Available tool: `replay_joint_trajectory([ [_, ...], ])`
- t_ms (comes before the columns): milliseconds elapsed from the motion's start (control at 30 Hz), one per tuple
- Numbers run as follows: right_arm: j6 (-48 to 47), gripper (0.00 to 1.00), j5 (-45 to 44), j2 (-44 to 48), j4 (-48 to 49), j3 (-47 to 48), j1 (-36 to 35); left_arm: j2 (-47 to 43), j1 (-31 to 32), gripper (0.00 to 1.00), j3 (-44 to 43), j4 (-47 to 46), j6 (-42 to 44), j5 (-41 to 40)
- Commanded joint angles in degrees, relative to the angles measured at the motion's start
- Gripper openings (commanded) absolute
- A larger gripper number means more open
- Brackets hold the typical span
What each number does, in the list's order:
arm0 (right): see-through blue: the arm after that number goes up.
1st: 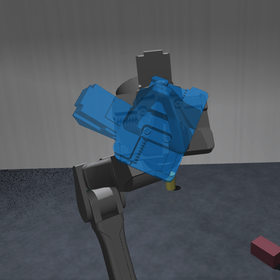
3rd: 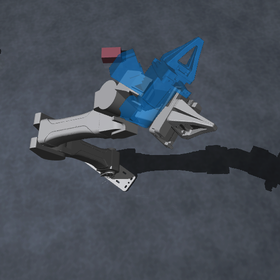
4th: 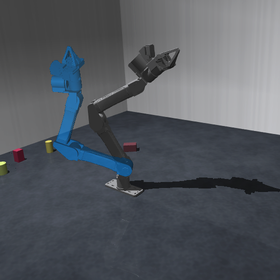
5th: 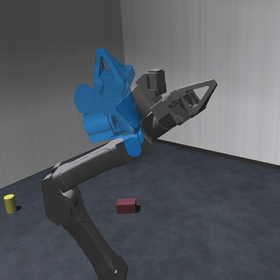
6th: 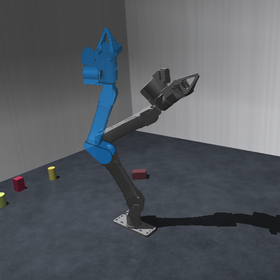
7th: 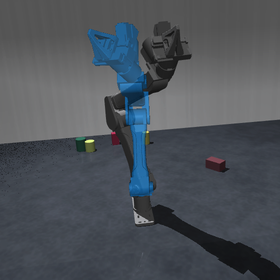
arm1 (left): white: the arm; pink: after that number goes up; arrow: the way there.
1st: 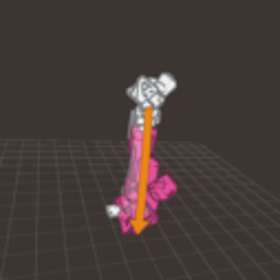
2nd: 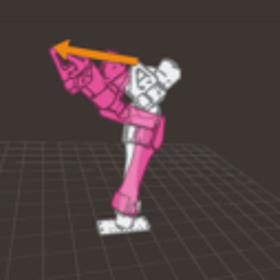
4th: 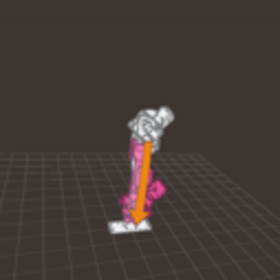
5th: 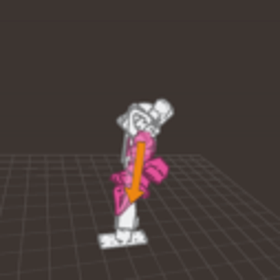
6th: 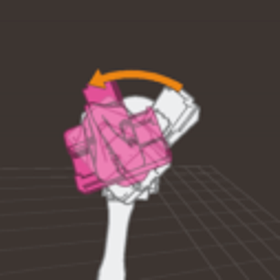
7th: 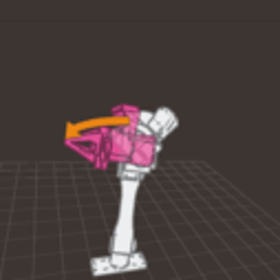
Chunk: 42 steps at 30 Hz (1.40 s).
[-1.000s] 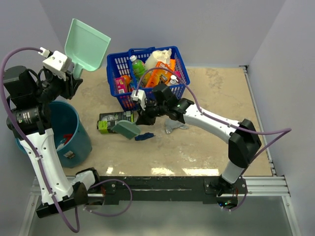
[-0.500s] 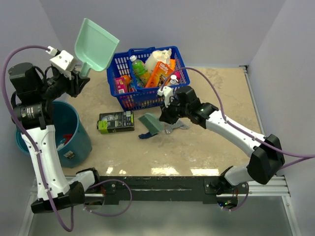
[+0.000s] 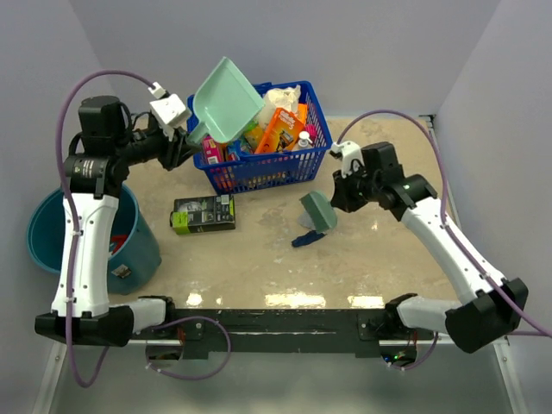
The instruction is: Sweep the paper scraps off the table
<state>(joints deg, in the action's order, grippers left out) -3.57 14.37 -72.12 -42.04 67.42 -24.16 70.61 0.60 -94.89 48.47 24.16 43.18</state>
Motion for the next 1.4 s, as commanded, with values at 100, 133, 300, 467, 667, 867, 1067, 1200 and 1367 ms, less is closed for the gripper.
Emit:
replay_joint_trajectory([
  [100, 2.8, 0.00, 1.6, 4.4, -4.1, 11.4, 3.0, 2.9, 10.5, 0.00, 0.0, 13.9, 18.1, -1.0],
  [133, 1.8, 0.00, 0.1, 4.8, -4.0, 11.5, 3.3, 3.1, 12.4, 0.00, 0.0, 15.7, 19.9, -1.9],
  [300, 0.4, 0.00, -7.2, 5.6, -4.2, 10.7, 7.2, 5.3, 25.5, 0.00, 1.2, 26.2, 30.7, -10.7],
  [467, 1.7, 0.00, -12.7, 4.4, -3.8, 8.8, 8.9, 6.9, 39.4, 0.00, 6.1, 26.9, 33.1, -25.6],
  [667, 0.4, 0.00, -14.8, 2.5, -1.4, 8.4, 9.3, 12.7, 43.1, 0.00, 9.5, 27.0, 23.3, -33.0],
  [867, -0.6, 0.00, -14.5, 4.4, 0.7, 5.3, 9.2, 16.3, 44.3, 0.00, 20.8, 26.9, 12.4, -40.1],
  [1067, -6.5, 0.00, -11.0, 4.4, 3.3, 3.7, 9.2, 17.5, 44.3, 0.00, 27.8, 22.4, 4.8, -42.6],
  [1200, -10.7, 0.00, -9.1, 2.6, 6.3, 1.8, 9.1, 18.0, 44.4, 0.00, 28.4, 18.5, 3.0, -45.1],
  [1367, -12.2, 0.00, -17.1, -4.1, 9.9, 1.5, 7.7, 20.8, 44.3, 0.00, 28.4, 16.3, 2.6, -48.5],
])
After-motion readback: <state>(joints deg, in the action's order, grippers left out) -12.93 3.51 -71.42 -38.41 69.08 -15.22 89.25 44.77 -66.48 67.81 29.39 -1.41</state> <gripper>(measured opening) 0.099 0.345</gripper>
